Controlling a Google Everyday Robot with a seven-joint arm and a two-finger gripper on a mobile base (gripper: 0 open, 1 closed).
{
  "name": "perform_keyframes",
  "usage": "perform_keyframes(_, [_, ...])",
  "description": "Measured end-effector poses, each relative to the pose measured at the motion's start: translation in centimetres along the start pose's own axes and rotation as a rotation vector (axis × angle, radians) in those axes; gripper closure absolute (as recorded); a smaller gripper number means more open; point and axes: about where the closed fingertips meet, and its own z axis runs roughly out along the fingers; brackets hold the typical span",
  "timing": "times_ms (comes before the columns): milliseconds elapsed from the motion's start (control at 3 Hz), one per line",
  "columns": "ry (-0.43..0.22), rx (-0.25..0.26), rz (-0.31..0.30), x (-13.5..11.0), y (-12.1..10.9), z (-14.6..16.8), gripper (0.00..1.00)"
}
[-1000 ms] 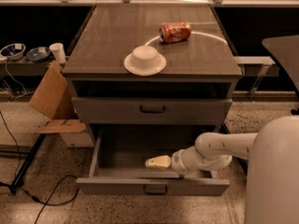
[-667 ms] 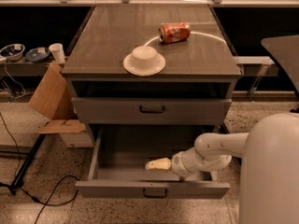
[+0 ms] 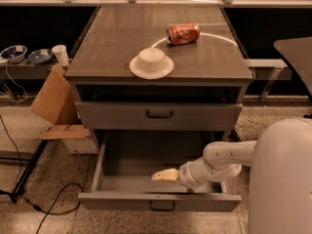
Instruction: Open middle drawer
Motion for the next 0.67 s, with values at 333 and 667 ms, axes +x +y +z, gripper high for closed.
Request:
perform_keyframes(333, [0.000,0.000,0.000,0.0,0.1,-0.1,0.00])
perform_keyframes(667, [0.016,-0.004,0.016,1.7,-0.5,0.0,0.00])
